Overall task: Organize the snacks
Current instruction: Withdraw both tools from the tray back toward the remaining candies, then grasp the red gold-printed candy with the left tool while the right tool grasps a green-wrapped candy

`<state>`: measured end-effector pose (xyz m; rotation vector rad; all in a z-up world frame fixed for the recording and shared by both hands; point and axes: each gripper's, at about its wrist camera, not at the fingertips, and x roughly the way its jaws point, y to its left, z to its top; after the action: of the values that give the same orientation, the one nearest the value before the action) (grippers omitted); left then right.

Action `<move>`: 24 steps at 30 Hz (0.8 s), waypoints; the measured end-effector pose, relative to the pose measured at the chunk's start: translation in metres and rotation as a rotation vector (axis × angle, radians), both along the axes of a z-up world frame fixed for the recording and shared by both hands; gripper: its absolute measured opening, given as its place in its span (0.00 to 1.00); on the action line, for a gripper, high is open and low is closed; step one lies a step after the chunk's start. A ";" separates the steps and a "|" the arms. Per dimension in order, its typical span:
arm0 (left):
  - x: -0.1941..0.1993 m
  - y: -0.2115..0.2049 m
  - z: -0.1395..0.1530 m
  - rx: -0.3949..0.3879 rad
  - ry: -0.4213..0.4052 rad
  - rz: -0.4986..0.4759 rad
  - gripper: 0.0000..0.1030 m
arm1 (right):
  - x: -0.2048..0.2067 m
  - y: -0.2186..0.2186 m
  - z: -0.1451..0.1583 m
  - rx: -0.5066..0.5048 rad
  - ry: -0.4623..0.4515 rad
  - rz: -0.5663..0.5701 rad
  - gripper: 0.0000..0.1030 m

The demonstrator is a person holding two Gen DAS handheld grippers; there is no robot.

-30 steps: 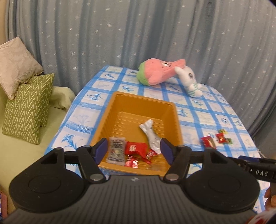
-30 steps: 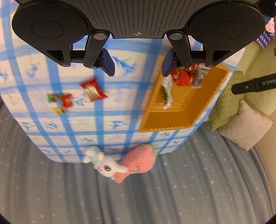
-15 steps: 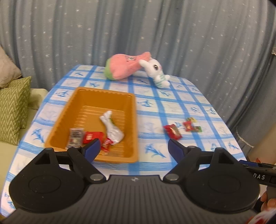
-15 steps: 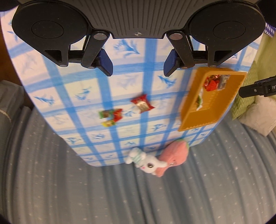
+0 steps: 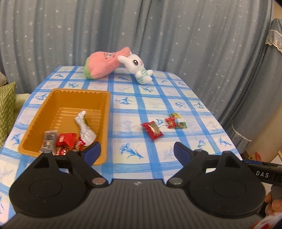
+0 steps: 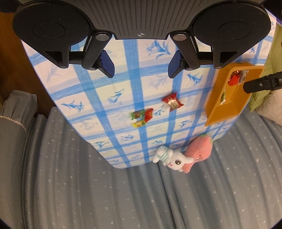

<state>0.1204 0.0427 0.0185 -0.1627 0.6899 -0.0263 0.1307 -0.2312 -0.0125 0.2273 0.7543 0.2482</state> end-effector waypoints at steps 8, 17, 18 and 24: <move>0.030 -0.022 -0.018 -0.007 0.013 -0.018 0.86 | 0.025 -0.013 -0.009 -0.020 -0.002 -0.006 0.65; 0.084 -0.041 -0.059 0.002 0.042 0.012 0.85 | 0.084 -0.013 -0.031 -0.052 -0.022 0.049 0.65; 0.091 -0.042 -0.064 0.000 0.045 0.018 0.85 | 0.092 -0.013 -0.034 -0.058 -0.023 0.055 0.65; 0.125 -0.051 -0.096 -0.014 0.055 0.048 0.78 | 0.135 -0.010 -0.057 -0.105 -0.028 0.105 0.65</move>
<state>0.2455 -0.0086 -0.0778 -0.1943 0.7410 0.0199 0.2661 -0.2408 -0.0696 0.0844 0.7497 0.3092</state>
